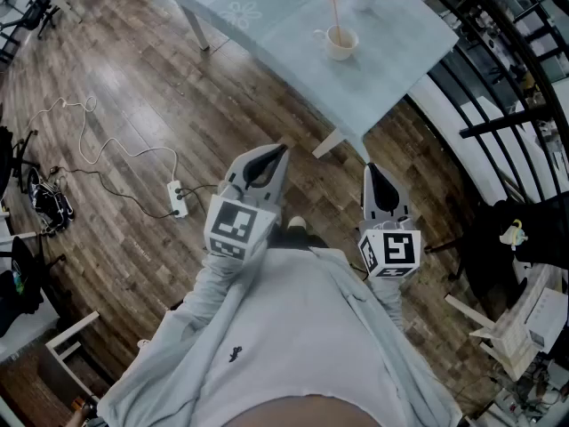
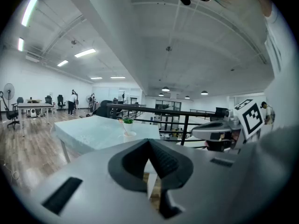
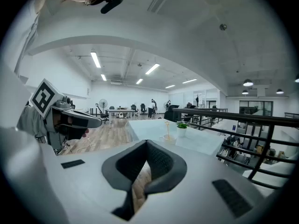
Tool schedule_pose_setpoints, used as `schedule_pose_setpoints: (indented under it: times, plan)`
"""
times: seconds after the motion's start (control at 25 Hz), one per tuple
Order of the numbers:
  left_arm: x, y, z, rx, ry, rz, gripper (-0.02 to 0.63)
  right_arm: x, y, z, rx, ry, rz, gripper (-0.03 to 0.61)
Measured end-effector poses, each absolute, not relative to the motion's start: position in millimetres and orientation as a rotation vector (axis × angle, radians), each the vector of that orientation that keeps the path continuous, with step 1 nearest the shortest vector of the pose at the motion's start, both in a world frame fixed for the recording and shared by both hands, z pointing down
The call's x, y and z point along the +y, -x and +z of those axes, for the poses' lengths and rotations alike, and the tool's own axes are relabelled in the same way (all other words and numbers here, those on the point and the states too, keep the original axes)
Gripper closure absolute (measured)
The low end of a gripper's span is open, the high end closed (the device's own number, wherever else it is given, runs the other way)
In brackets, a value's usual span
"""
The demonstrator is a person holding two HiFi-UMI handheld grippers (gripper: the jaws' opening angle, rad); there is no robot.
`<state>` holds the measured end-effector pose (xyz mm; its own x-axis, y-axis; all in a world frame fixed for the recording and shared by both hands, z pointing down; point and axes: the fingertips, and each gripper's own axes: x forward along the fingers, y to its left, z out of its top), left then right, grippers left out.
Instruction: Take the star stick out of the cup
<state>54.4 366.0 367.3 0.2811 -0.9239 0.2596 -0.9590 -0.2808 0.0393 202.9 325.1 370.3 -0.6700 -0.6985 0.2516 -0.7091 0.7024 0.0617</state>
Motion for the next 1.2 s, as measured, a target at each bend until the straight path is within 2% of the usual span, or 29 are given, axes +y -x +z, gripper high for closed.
schedule_pose_setpoints:
  times: [0.68, 0.96, 1.2]
  plan:
    - [388, -43, 369, -1.915, -2.235, 0.271, 0.594, 325, -213, 383, -2.715, -1.086, 0.103, 0.563]
    - [345, -5, 373, -1.917, -2.256, 0.264, 0.594, 287, -170, 392, -2.710, -1.069, 0.092, 0.563]
    - [267, 64, 361, -1.887, -2.304, 0.260, 0.594, 217, -109, 380, -2.687, -1.129, 0.085, 0.563]
